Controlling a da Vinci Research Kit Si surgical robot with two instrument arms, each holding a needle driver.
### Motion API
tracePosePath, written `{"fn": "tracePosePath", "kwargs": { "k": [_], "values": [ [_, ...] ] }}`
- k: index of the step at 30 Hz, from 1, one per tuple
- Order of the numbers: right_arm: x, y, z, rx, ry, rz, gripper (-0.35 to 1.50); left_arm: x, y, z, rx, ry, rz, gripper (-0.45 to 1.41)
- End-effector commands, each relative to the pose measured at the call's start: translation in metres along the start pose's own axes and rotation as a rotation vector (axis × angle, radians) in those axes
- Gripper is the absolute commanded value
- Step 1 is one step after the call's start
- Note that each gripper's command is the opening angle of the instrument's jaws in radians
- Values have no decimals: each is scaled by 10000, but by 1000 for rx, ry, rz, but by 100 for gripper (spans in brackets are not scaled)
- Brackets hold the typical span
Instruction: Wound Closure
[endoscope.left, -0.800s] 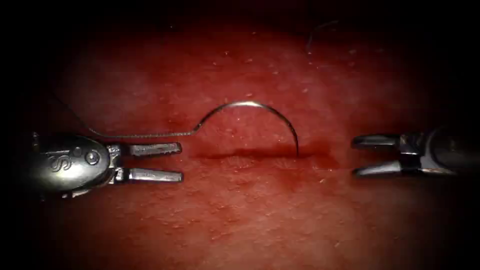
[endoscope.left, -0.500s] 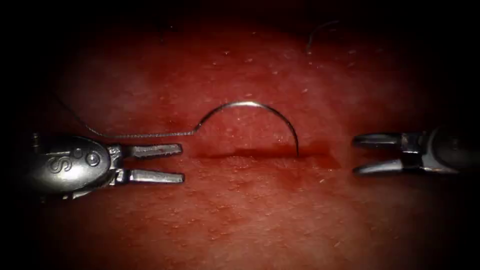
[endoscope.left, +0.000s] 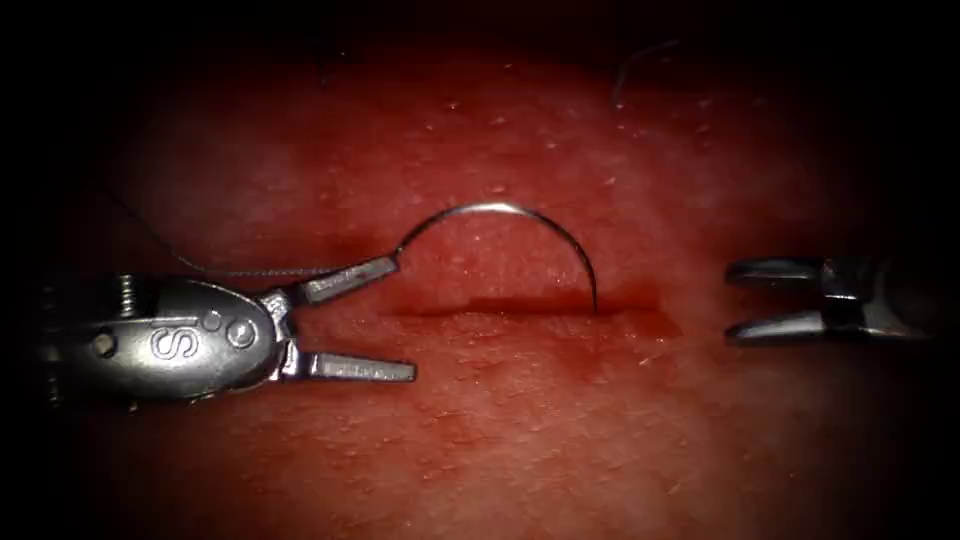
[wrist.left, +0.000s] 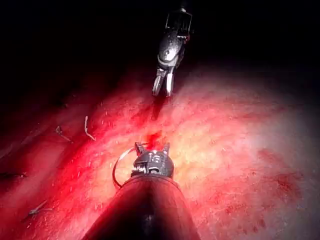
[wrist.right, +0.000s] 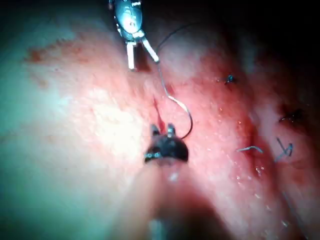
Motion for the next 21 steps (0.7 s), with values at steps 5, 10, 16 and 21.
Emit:
{"fn": "tracePosePath", "kwargs": {
  "k": [5,10,16,21],
  "values": [
    [-3,-2,9,-1,4,2,23,4,23,39,83,-1,17,35],
    [-5,-2,13,-5,3,1,22,5,44,66,139,-13,17,18],
    [-5,-2,17,-6,3,0,22,0,55,97,194,-32,28,8],
    [-5,-2,17,-6,3,1,22,-14,60,118,235,-52,70,11]
  ]
}}
